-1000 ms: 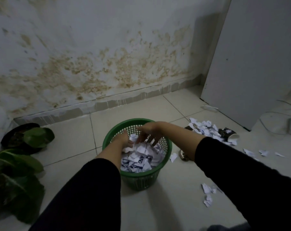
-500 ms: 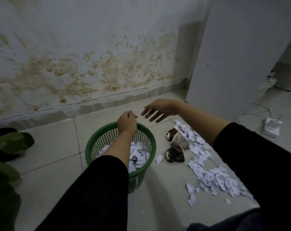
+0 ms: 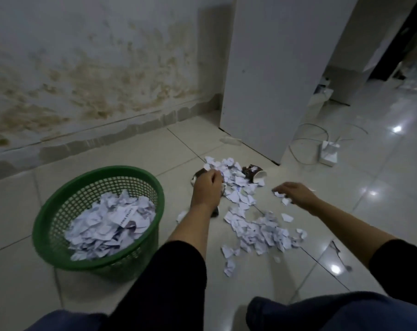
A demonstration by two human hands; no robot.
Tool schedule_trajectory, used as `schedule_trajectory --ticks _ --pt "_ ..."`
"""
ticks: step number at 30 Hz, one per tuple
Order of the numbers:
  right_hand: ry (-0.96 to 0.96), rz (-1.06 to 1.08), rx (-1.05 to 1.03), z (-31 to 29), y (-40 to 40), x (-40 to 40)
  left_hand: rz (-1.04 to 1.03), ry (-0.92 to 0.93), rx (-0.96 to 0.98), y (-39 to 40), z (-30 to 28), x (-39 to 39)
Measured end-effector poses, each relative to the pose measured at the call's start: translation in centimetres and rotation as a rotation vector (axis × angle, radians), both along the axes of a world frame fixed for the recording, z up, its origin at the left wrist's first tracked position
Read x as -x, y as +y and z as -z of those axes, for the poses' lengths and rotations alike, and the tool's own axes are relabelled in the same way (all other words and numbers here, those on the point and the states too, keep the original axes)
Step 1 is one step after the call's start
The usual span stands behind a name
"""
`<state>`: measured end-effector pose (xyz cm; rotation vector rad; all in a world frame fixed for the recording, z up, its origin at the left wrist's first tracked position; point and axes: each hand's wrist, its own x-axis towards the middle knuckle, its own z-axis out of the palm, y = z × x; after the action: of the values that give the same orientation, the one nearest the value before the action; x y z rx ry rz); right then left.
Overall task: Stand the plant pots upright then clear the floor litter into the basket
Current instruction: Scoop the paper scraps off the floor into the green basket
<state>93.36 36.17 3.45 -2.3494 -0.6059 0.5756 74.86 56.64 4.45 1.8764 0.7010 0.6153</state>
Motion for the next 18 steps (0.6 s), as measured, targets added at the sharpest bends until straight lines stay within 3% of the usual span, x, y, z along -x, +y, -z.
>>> schedule_trajectory --ticks 4,7,10,14,18 --pt "-0.100 0.245 0.003 8.1 -6.6 -1.0 0.065 0.177 -0.008 -4.6 7.5 -0.1" --pt "-0.108 0.393 0.008 12.9 -9.9 -1.1 -0.048 0.351 -0.090 -7.3 12.3 1.5" --pt "-0.294 0.317 0.113 16.6 -11.1 -0.4 -0.076 0.462 -0.124 -10.0 16.0 3.8" --pt "-0.169 0.278 0.012 18.5 -9.1 1.7 -0.058 0.602 -0.289 -12.8 19.5 5.8" --pt "-0.256 0.095 -0.034 19.2 -5.7 5.0 -0.081 0.688 -0.339 -13.8 20.9 5.1"
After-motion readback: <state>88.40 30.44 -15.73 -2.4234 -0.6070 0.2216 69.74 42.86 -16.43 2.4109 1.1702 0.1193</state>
